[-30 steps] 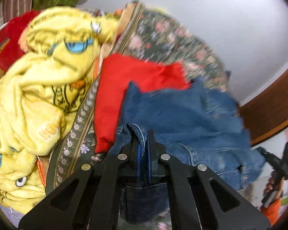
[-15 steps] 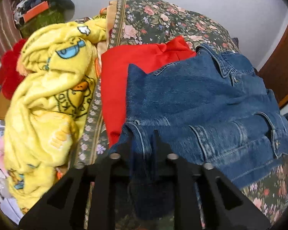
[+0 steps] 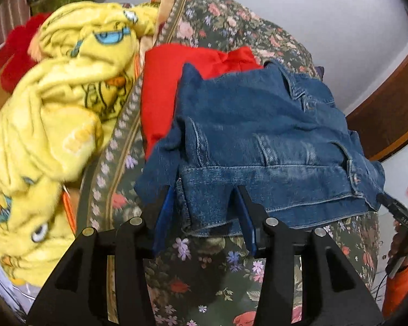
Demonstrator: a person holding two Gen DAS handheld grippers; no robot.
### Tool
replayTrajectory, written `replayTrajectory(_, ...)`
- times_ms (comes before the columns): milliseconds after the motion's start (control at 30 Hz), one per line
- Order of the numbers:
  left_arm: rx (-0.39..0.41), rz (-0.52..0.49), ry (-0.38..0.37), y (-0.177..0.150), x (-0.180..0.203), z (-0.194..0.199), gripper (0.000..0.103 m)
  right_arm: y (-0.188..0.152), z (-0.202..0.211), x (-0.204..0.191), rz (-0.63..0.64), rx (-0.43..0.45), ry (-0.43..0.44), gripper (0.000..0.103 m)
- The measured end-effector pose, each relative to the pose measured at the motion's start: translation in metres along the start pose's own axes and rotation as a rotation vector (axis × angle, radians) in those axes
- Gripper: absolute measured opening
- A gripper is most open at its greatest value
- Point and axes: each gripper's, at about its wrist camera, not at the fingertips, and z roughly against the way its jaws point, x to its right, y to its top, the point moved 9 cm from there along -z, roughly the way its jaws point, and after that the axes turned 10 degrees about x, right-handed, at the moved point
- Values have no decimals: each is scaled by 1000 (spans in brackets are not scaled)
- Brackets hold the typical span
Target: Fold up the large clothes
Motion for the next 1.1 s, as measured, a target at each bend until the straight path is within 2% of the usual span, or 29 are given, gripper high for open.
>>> replayTrajectory(167, 20, -34, 30, -7, 2, -1, 38, -15, -15, -6, -84, -45, 78, 60)
replayTrajectory(233, 19, -65, 50, -9, 4, -2, 29, -16, -19, -6, -118, -39, 91, 57)
replayTrajectory(300, 19, -89, 65, -9, 5, 0, 21, -13, -17, -9, -120, -30, 119, 42)
replayTrajectory(333, 26, -97, 66, -8, 6, 2, 17, -12, -15, -13, -111, -34, 131, 38)
replayTrajectory(467, 91, -101, 33, 9, 19, 22, 11, 1, 1, -22, -16, 9, 108, 16)
replayTrajectory(567, 134, -92, 4, 27, 29, 32, 10, 20, 13, -24, -13, 57, 129, 13)
replayTrajectory(767, 213, -27, -101, 90, 50, 38, 10, 78, 8, -25, -8, 141, 131, 12)
replayTrajectory(900, 243, 23, -100, 124, 44, 19, 10, 114, -15, -13, -15, 161, 90, 11)
replayTrajectory(1000, 200, 88, -74, 133, 26, -20, 10, 129, -34, 2, -55, 167, 63, 11)
replayTrajectory(1100, 108, 145, -31, 121, 4, -66, 12, 127, -65, 13, -108, 124, 64, 12)
